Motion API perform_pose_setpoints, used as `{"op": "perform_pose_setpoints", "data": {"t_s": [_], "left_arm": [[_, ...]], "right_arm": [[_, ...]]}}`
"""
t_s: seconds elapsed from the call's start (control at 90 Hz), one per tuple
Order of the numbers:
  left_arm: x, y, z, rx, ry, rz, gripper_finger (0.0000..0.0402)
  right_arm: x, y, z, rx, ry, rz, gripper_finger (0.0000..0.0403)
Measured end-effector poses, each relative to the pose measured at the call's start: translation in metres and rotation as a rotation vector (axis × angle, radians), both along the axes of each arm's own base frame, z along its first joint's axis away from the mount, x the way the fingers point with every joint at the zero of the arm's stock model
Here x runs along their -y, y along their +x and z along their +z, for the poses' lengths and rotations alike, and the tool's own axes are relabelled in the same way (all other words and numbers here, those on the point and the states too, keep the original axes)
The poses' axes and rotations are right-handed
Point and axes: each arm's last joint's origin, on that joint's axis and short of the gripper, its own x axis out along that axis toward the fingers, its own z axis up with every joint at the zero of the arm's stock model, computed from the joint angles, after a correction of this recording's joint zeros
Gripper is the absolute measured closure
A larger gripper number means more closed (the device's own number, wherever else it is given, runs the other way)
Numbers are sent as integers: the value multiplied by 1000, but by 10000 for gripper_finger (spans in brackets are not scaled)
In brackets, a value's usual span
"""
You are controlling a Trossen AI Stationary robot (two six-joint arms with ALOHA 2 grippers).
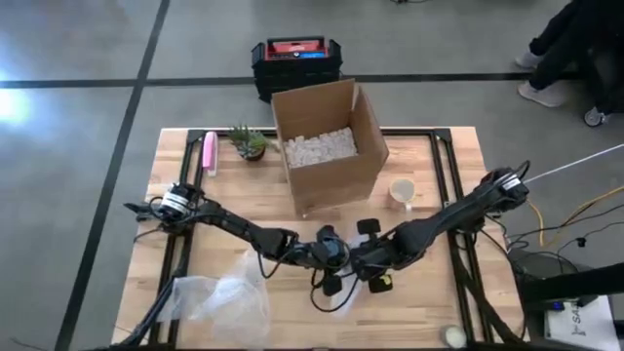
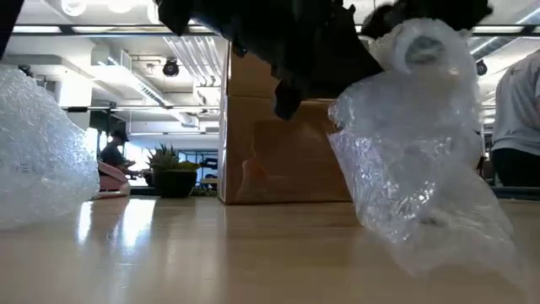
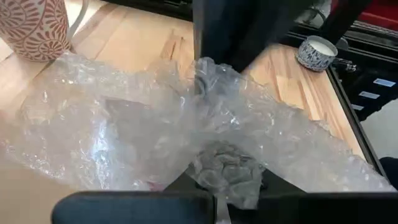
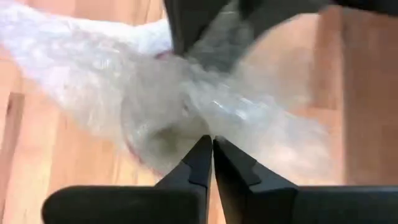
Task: Wrap mug
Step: Wrap the gray mug with bubble wrap
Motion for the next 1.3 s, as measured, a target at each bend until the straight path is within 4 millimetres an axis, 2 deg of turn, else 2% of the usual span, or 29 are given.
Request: {"op": "perform_pose_setpoints", "data": {"t_s": [0.111,0.189,0.378,0.589,0.733,0.867,1.067,1.2,1.3], "left_arm": [[0,0,0,-1,-1,0,401],[0,0,1,-2,-3,-1,401],[0,-2,1,-16,-8,-10,402],[0,-7,13,-11,-11,-27,401],[2,-11,25,7,-35,-61,401],[10,-16,35,16,-95,-182,401],[27,-23,22,-74,-92,-229,401],[29,-15,9,-48,-88,-219,401],[25,-11,10,-3,-58,-175,401]], "right_arm": [[-1,2,18,120,50,8,401],[-3,6,17,169,67,21,401],[0,12,-30,48,12,-1,401],[-1,12,-67,-40,-4,-37,401],[0,10,-71,-51,-8,-40,401],[1,9,-70,-50,-2,-39,401],[0,9,-68,-40,-6,-30,401],[0,10,-68,-32,-7,-26,401],[0,11,-68,-22,-2,-26,401]]}}
